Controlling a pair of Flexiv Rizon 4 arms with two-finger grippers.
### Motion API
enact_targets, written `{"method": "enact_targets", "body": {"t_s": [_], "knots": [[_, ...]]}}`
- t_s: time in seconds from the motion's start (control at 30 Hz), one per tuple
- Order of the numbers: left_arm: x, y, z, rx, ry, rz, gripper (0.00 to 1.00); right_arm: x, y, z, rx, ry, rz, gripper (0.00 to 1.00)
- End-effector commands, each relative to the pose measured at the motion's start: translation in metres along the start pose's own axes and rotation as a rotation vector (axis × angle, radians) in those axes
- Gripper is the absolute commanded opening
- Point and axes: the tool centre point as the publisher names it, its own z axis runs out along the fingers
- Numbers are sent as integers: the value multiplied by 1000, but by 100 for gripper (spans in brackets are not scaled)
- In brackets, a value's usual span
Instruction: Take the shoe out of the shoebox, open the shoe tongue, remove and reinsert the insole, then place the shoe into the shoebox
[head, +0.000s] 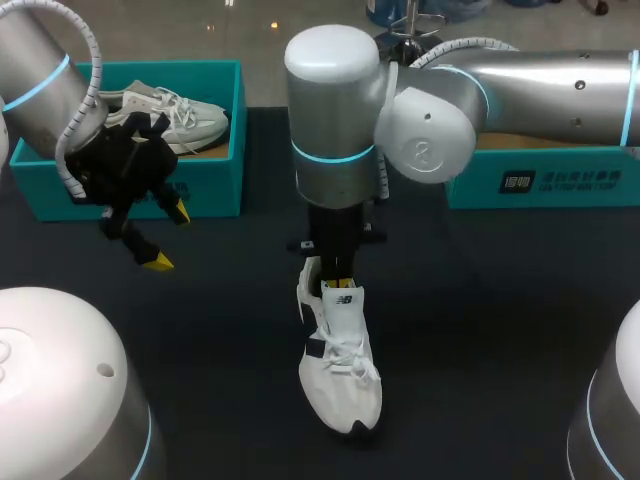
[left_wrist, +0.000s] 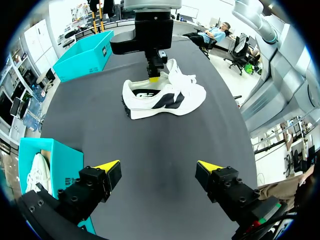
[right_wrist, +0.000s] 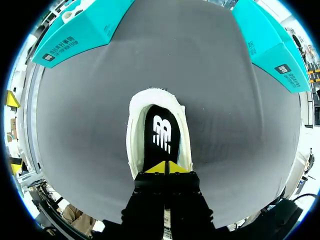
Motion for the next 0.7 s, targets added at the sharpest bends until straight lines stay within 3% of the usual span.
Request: {"method": "enact_targets", "body": {"t_s": [0.03, 0.43, 0.57, 0.7], "knots": [[0, 0, 0, -2, 0, 0, 100, 10, -1, 14, 26, 4, -10, 0], [0, 0, 0, -2, 0, 0, 100, 11, -9, 27, 78, 6, -10, 0], [0, 0, 0, -2, 0, 0, 100, 6, -12, 32, 97, 5, 1, 26], [0, 0, 0, -2, 0, 0, 100, 7, -13, 32, 112, 6, -1, 45]]}}
